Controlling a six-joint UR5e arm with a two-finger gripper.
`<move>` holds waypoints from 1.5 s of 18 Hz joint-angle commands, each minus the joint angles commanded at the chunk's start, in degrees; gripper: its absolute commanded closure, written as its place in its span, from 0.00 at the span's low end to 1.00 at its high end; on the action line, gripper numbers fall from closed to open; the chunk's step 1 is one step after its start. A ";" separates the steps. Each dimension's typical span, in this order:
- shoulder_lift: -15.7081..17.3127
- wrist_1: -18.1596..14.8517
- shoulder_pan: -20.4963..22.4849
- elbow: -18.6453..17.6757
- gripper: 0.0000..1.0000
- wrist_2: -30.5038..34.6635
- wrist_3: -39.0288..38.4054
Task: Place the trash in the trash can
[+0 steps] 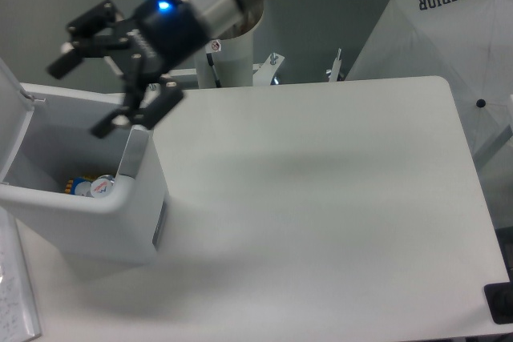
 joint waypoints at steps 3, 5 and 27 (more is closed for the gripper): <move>-2.46 0.00 4.41 -0.09 0.00 4.19 0.09; -5.44 0.00 5.55 0.00 0.00 13.83 0.35; -14.07 -15.38 0.90 5.09 0.00 65.74 22.32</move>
